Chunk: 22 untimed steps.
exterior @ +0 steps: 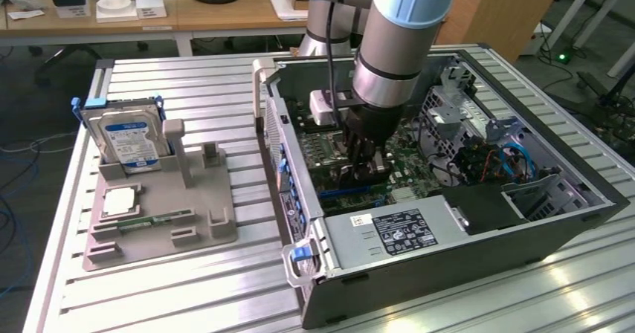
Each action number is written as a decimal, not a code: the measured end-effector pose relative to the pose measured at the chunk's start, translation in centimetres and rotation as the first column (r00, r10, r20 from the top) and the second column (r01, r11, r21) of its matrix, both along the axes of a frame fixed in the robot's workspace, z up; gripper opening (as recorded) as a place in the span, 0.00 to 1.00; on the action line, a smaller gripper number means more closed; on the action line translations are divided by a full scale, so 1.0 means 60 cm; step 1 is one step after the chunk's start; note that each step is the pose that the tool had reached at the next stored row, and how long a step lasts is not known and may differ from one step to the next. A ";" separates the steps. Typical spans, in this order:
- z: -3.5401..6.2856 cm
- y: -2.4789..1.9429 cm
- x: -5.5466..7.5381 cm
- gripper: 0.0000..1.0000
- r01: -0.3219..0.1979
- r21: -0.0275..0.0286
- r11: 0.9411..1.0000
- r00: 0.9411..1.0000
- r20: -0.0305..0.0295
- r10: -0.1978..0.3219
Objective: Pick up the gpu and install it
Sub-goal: 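Insert the gpu into the slot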
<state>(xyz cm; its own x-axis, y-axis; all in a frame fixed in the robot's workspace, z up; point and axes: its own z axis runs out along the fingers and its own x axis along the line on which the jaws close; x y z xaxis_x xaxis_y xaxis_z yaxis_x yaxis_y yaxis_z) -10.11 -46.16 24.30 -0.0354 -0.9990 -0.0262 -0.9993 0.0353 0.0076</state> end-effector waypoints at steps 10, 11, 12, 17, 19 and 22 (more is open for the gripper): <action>-0.003 0.0000 0.000 0.27 0.000 0.000 1.000 1.000 0.000 0.000; -0.004 0.0000 0.000 0.27 0.000 0.000 1.000 1.000 0.000 0.000; -0.004 0.0000 0.000 0.27 0.000 0.000 1.000 1.000 0.000 0.000; -0.006 0.0000 0.000 0.27 0.000 0.000 1.000 1.000 0.000 0.000; -0.007 0.0000 0.000 0.27 0.000 0.000 1.000 1.000 0.000 0.000; -0.007 0.0000 0.000 0.27 0.000 0.000 1.000 1.000 0.000 0.000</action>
